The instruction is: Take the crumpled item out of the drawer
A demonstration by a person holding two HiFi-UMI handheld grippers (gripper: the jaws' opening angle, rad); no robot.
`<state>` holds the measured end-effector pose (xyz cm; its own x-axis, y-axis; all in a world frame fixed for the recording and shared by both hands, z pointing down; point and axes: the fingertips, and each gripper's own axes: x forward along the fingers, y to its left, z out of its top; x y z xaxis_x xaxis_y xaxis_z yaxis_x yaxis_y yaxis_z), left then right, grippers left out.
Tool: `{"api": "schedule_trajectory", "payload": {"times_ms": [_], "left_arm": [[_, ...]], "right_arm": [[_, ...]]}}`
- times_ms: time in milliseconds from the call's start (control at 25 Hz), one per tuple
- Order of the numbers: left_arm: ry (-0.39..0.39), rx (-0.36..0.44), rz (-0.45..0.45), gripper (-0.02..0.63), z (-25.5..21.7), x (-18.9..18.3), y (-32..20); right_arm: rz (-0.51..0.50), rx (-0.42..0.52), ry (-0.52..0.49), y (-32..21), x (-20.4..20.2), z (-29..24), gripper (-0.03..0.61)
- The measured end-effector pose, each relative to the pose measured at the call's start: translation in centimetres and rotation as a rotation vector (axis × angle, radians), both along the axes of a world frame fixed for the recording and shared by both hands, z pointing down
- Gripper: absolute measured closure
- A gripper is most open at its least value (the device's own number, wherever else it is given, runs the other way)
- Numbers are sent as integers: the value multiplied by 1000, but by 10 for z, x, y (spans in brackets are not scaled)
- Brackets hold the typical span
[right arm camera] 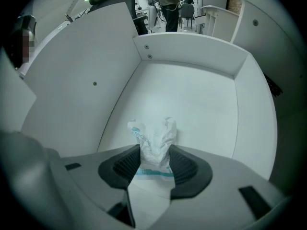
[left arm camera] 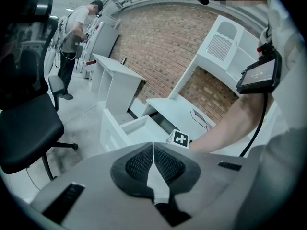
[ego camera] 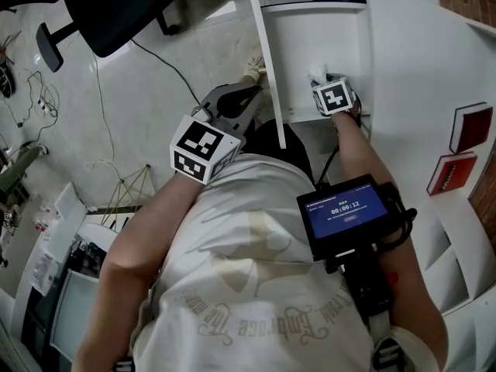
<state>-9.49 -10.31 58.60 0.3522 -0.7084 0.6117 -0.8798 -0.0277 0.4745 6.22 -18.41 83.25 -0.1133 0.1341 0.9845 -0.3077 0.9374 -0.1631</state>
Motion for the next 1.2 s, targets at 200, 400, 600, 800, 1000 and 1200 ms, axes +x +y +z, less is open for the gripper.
{"api": "schedule_trajectory", "payload": {"times_ms": [200,400,600,800,1000,1200], "left_arm": [[-8,5,-1,586,0,-1,-1],[-15,17,2,586,1,-2,-5],[-22,32,7,586,-4,0,-6],[-29,49,21,586,-18,9,1],[-40,64,29,586,-26,17,7],[-53,85,38,586,-31,21,7]], "right_arm": [[5,8,-8,-2,-1,0,379],[16,22,-25,-5,-4,0,379],[25,32,-34,-4,-3,-6,379],[49,50,-50,0,5,-22,379],[101,60,-79,-1,9,-34,379],[121,72,-108,-2,8,-43,379]]}}
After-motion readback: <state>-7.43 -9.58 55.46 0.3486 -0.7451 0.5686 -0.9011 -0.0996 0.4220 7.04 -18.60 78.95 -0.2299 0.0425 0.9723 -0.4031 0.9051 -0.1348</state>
